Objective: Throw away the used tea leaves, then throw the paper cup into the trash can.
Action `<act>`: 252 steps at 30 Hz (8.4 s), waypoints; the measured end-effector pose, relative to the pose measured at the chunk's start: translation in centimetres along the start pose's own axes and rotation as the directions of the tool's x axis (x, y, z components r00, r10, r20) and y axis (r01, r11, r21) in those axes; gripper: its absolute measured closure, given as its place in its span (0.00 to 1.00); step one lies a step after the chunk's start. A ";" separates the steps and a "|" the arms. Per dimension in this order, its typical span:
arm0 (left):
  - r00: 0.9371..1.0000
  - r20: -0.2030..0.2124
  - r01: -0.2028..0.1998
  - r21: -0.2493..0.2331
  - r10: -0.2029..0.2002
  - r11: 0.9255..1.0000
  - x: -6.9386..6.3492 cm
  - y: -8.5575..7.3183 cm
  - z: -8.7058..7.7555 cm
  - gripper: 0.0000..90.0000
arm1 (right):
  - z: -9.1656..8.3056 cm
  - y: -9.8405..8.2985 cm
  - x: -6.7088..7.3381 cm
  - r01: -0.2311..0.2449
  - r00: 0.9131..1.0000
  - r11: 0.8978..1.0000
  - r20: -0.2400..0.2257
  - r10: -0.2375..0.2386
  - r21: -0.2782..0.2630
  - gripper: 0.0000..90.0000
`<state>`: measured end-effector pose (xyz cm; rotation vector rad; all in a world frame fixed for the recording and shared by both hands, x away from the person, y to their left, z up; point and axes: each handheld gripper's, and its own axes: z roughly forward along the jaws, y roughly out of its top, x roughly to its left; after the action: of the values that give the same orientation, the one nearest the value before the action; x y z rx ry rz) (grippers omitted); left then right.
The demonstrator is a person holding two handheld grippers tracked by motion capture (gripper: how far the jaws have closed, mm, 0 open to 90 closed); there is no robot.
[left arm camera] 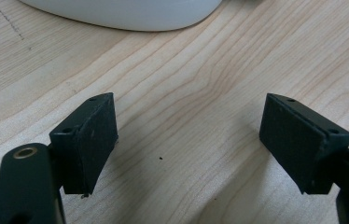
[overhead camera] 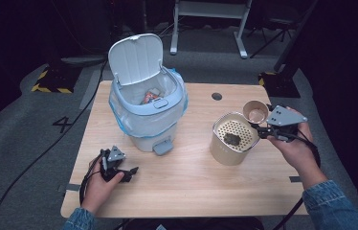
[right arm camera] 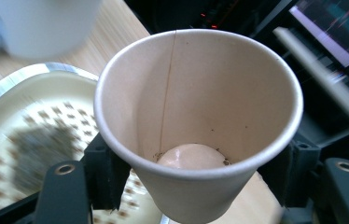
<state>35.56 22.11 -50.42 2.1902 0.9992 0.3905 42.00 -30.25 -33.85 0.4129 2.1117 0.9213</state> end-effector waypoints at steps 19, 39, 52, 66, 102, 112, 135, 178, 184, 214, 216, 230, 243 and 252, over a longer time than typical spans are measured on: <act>1.000 0.000 0.000 0.000 0.000 1.000 0.0 0.0 0.0 0.22 | -0.2 -1.8 -2.4 -0.517 0.800 0.855 -0.330 0.501 0.045 0.35; 1.000 0.005 0.008 0.002 -0.008 1.000 0.0 0.0 0.0 0.21 | -0.2 0.0 -2.5 -0.451 0.841 0.892 -0.321 0.436 0.029 0.34; 1.000 0.006 0.009 0.003 -0.009 1.000 0.0 0.0 0.0 0.21 | 0.9 4.7 -3.0 -0.440 0.847 0.898 -0.342 0.407 -0.020 0.34; 1.000 0.005 0.010 0.001 -0.010 1.000 0.0 0.0 0.0 0.21 | 3.9 11.0 -3.5 -0.419 0.846 0.906 -0.388 0.364 -0.062 0.34; 1.000 0.017 0.002 0.000 -0.002 1.000 0.1 0.3 0.3 0.20 | 12.6 21.5 0.4 -0.468 0.830 0.864 -0.426 0.360 -0.183 0.32; 1.000 0.017 0.002 0.000 -0.002 1.000 0.1 0.3 0.3 0.20 | 14.8 22.2 2.1 -0.478 0.819 0.863 -0.439 0.370 -0.163 0.32; 1.000 0.018 0.002 0.002 -0.002 1.000 0.1 0.3 0.3 0.20 | 15.9 22.8 3.9 -0.409 0.856 0.899 -0.407 0.318 -0.158 0.17; 1.000 0.026 -0.007 0.001 0.007 1.000 0.3 0.3 0.3 0.20 | 1.0 9.9 -3.2 -0.400 0.877 0.916 -0.294 0.380 -0.009 0.27; 1.000 0.026 -0.007 0.002 0.007 1.000 0.3 0.3 0.3 0.20 | -0.9 6.7 -3.3 -0.414 0.877 0.910 -0.249 0.410 0.041 0.28; 1.000 0.021 -0.005 -0.002 0.005 1.000 0.2 0.2 0.3 0.20 | -4.8 -6.5 0.4 -0.527 0.827 0.819 -0.082 0.556 0.227 0.24; 1.000 0.016 -0.011 0.000 0.011 1.000 0.2 0.2 0.2 0.20 | -4.6 -7.4 1.2 -0.533 0.823 0.813 -0.081 0.562 0.234 0.24; 1.000 0.011 0.000 0.003 0.000 1.000 0.1 0.2 0.2 0.21 | -2.9 -13.6 6.1 -0.591 0.772 0.752 -0.069 0.633 0.292 0.23; 1.000 -0.005 0.010 0.002 -0.010 1.000 -0.1 0.1 0.1 0.21 | -1.1 -16.4 9.5 -0.533 0.824 0.795 -0.037 0.566 0.290 0.17; 1.000 -0.011 0.016 0.001 -0.016 1.000 -0.2 0.2 0.1 0.21 | -1.1 -16.4 9.6 -0.539 0.821 0.790 -0.028 0.570 0.291 0.16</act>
<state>35.59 21.86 -50.36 2.1820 1.0222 0.3950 35.18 -36.71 -50.42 1.2067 2.2701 0.9905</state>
